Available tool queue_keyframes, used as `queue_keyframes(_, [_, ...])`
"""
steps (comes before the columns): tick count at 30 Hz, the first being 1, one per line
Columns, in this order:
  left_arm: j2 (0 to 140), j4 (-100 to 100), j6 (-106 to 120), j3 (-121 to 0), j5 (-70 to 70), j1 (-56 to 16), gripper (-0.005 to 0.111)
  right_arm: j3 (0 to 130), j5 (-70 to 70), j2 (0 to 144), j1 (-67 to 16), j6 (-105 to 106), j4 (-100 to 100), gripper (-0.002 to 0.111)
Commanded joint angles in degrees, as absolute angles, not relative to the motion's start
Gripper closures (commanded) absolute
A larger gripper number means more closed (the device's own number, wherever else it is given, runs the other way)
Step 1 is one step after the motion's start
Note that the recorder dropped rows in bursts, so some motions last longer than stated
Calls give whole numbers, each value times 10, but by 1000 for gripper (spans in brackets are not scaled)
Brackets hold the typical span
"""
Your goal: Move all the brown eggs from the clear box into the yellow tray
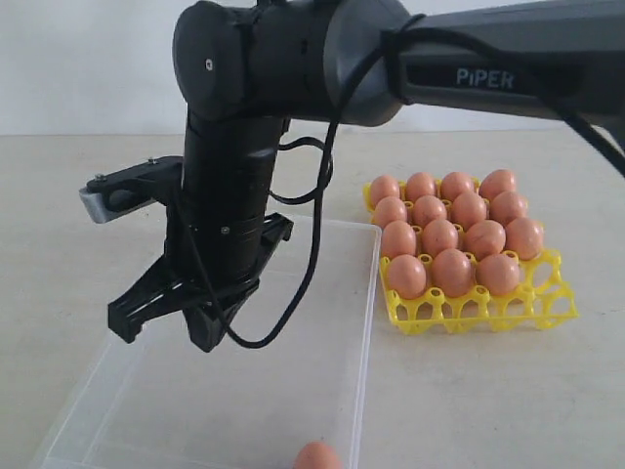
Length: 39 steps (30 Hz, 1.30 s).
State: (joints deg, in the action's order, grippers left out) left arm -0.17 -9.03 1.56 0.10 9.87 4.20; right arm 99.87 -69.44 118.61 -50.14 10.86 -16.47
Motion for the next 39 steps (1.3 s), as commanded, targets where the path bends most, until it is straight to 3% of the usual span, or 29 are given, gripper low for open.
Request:
queue_keyframes(1, [0, -92, 11, 0, 98, 41, 111, 1000, -700, 1176, -488, 140, -152, 107])
queue_keyframes(13, [0, -92, 11, 0, 98, 41, 111, 962, -700, 1156, -483, 176, -254, 107])
queue_keyframes(21, [0, -92, 11, 0, 98, 41, 111, 886, -700, 1074, -536, 141, -27, 109])
queue_keyframes(39, [0, -92, 11, 0, 98, 41, 111, 760, -700, 1047, -545, 151, -88, 109])
